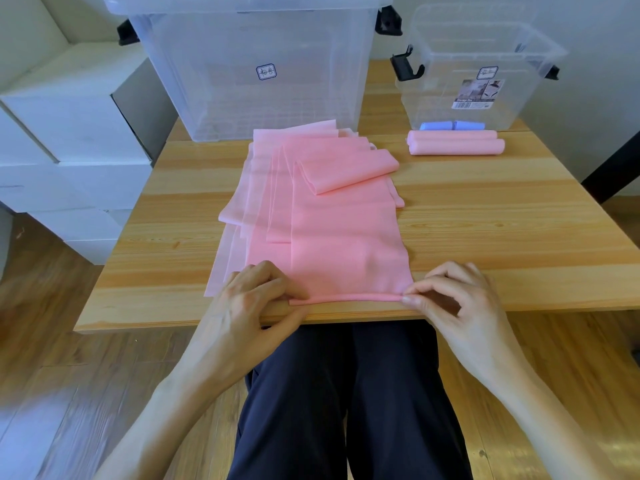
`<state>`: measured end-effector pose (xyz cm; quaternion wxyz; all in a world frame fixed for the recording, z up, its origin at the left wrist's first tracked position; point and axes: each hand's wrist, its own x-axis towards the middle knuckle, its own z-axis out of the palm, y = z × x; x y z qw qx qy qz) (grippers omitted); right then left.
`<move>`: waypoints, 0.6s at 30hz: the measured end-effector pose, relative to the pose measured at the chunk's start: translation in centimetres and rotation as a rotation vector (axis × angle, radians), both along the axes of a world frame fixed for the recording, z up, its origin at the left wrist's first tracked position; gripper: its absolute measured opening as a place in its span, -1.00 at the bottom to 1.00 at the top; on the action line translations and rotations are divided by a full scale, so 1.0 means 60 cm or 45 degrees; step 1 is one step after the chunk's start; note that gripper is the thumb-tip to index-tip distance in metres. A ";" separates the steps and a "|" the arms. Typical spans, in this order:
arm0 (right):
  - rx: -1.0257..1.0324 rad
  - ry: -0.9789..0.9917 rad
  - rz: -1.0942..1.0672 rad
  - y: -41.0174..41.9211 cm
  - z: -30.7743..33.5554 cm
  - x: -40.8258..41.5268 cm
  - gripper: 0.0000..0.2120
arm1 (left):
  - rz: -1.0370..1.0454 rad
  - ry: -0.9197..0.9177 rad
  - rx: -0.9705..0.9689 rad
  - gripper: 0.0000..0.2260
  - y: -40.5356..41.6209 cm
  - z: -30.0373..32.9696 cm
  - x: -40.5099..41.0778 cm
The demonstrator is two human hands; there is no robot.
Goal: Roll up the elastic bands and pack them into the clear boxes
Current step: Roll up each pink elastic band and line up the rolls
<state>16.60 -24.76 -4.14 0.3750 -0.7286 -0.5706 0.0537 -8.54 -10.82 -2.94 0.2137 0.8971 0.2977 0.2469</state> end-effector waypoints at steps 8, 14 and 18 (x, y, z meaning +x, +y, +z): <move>-0.081 -0.059 -0.028 0.007 0.005 -0.002 -0.83 | 0.037 -0.015 -0.031 -0.89 0.011 -0.001 0.009; 0.014 -0.065 0.013 0.006 -0.002 -0.002 -0.79 | 0.040 -0.023 -0.009 -0.80 0.007 0.000 0.011; 0.033 -0.012 0.026 0.006 -0.003 0.002 -0.78 | 0.068 -0.021 -0.018 -0.80 0.006 -0.001 0.010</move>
